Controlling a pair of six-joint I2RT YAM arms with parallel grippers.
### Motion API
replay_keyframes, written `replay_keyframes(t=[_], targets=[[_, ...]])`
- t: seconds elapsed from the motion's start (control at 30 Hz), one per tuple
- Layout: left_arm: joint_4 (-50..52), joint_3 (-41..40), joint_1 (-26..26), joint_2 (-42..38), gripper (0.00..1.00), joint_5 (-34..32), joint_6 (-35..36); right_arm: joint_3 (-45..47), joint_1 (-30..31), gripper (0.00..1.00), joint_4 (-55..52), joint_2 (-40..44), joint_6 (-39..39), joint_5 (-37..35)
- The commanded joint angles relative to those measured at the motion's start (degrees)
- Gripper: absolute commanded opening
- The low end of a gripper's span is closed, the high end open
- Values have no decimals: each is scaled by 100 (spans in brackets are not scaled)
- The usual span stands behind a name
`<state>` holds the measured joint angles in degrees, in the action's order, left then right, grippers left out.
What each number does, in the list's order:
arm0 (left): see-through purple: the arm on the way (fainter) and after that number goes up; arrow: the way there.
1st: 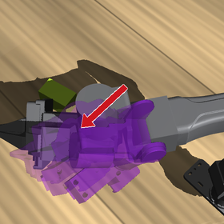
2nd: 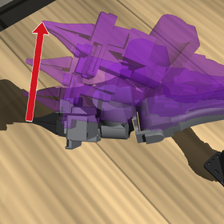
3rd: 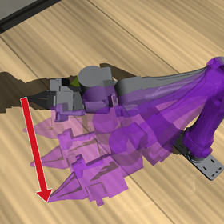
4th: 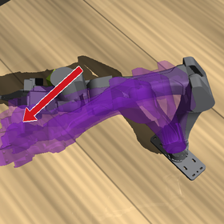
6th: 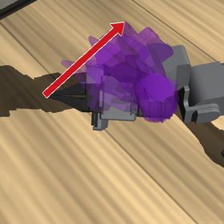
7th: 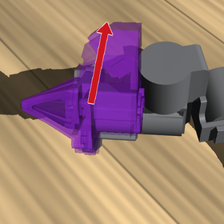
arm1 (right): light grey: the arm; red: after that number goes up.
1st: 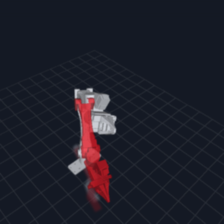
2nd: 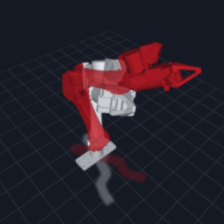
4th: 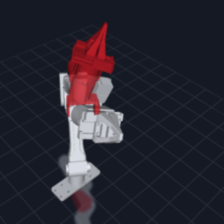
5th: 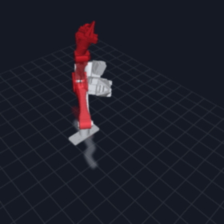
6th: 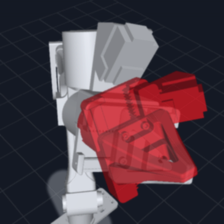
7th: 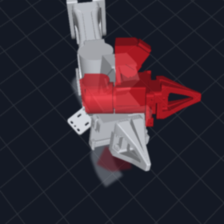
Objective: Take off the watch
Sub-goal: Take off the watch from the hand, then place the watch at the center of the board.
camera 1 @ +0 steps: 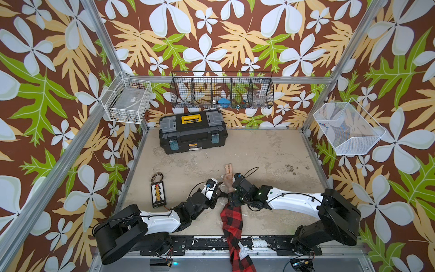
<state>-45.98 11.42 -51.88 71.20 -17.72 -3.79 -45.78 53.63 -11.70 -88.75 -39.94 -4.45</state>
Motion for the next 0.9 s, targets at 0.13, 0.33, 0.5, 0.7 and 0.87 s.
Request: replay_keyframes(t=[0.13,0.33,0.5,0.7,0.87], targets=[[295,-27,102,-326,0,-129,-40,-152,-2,72,6,-459,-66,-322],[1062,110,329,-681,0,-363,-131,26,-71,55,-58,-162,9,-651],[1852,327,488,-1021,0,-624,-372,227,-285,52,-67,37,74,-649],[3167,1004,727,-1039,0,-377,-870,178,-297,68,-54,47,177,-504],[4454,1812,1325,-766,0,659,-1310,155,-335,76,-120,343,219,-601]])
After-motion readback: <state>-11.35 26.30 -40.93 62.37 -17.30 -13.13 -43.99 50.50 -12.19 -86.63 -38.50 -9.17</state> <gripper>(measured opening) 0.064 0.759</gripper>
